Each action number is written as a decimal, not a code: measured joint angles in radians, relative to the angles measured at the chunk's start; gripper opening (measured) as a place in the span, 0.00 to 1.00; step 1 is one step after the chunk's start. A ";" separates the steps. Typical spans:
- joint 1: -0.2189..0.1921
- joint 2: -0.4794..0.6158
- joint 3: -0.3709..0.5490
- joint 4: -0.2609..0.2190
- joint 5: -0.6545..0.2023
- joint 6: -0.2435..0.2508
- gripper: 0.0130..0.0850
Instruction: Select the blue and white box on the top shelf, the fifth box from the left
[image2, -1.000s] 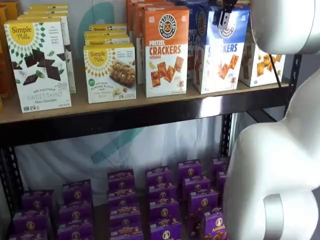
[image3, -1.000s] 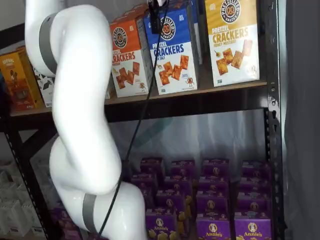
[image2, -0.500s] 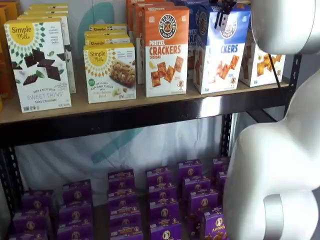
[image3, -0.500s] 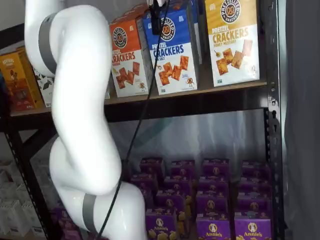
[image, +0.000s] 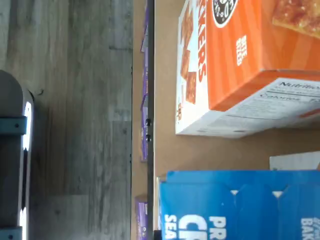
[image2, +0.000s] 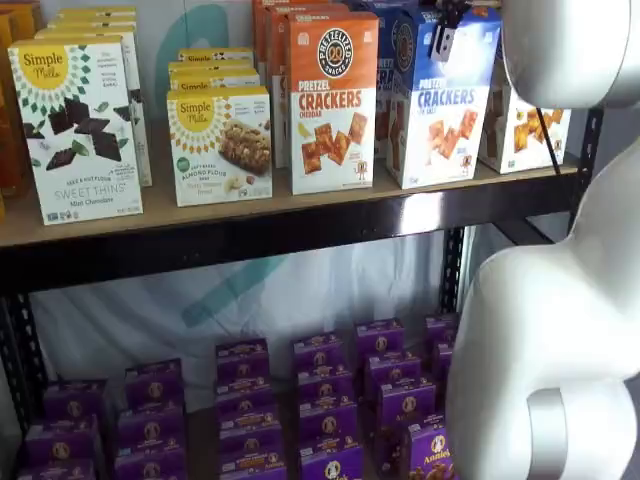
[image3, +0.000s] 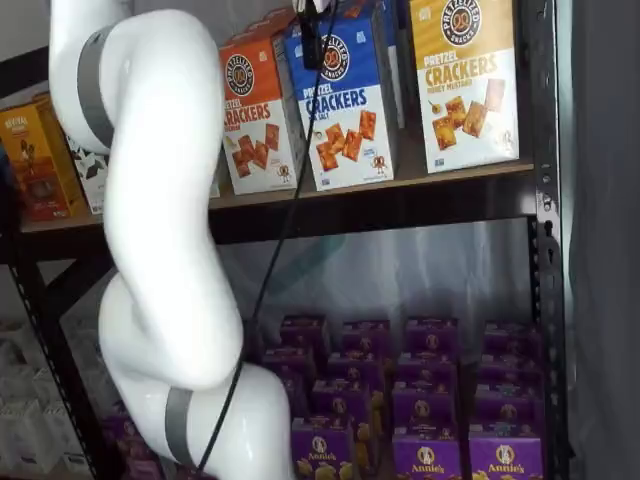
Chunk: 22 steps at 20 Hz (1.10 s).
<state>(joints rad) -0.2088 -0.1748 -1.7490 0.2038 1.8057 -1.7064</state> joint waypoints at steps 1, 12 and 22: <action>0.000 0.002 -0.005 0.002 0.008 0.001 0.61; -0.001 -0.049 -0.006 0.019 0.088 0.018 0.61; 0.004 -0.189 0.110 0.014 0.128 0.026 0.61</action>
<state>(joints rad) -0.2048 -0.3641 -1.6394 0.2179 1.9335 -1.6808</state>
